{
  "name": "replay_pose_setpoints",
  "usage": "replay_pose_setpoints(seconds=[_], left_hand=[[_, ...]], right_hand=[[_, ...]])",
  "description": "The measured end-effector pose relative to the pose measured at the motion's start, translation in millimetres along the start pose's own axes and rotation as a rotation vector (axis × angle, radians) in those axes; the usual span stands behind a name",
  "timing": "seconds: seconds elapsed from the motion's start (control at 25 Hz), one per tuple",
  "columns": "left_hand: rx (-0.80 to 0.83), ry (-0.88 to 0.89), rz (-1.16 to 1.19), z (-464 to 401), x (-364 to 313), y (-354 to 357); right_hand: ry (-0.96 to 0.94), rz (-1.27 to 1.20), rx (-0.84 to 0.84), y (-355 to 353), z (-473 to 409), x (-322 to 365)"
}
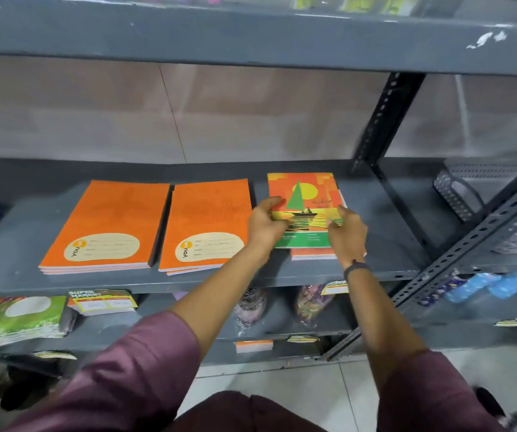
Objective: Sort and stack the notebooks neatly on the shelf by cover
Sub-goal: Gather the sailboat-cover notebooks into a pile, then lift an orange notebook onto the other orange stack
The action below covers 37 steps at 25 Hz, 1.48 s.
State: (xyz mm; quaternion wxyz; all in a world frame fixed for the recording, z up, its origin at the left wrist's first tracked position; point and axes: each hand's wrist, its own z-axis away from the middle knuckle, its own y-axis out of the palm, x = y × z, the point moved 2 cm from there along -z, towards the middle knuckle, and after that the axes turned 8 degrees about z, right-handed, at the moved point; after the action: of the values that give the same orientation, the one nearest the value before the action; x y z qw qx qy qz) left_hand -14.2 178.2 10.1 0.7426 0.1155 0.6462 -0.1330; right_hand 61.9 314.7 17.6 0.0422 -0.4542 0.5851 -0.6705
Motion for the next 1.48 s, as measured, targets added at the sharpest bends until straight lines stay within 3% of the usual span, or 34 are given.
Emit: replay_pose_setpoints(seconds=[0.16, 0.28, 0.4, 0.44, 0.52, 0.6, 0.8, 0.96, 1.0, 1.16, 1.24, 1.36, 1.48], left_hand=[[0.129, -0.113, -0.06, 3, 9, 29], [0.122, 0.037, -0.258, 13, -1, 14], [-0.147, 0.248, -0.512, 25, -7, -41], [-0.292, 0.25, -0.615, 28, -5, -65], [-0.528, 0.089, -0.77, 32, 5, -109], [-0.579, -0.074, -0.779, 32, 15, -137], [-0.428, -0.194, -0.554, 25, 25, -155], [-0.463, -0.091, -0.629, 30, 12, -153], [-0.458, -0.078, -0.576, 30, 8, -154], [-0.355, -0.191, 0.006, 22, 2, -162], [-0.287, -0.256, 0.082, 21, 0, -165], [-0.251, -0.221, 0.171, 21, -9, -172], [-0.317, -0.21, 0.321, 18, -10, -208]], right_hand=[[0.107, 0.051, 0.102, -4, -12, -31], [0.051, 0.15, 0.052, -3, -8, -24], [-0.121, 0.109, -0.087, 2, 8, 15], [-0.189, 0.054, -0.026, 10, 16, 32], [-0.288, -0.047, 0.221, 32, 35, 65], [-0.315, -0.025, 0.42, 53, 56, 88], [-0.282, 0.149, 0.374, 69, 68, 97], [-0.212, 0.138, 0.395, 67, 67, 97], [-0.183, 0.113, 0.405, 67, 68, 97], [-0.089, 0.008, 0.44, 70, 66, 100], [-0.064, 0.036, 0.457, 70, 66, 106], [-0.055, 0.097, 0.398, 68, 71, 125], [-0.074, -0.084, 0.351, 77, 82, 153]])
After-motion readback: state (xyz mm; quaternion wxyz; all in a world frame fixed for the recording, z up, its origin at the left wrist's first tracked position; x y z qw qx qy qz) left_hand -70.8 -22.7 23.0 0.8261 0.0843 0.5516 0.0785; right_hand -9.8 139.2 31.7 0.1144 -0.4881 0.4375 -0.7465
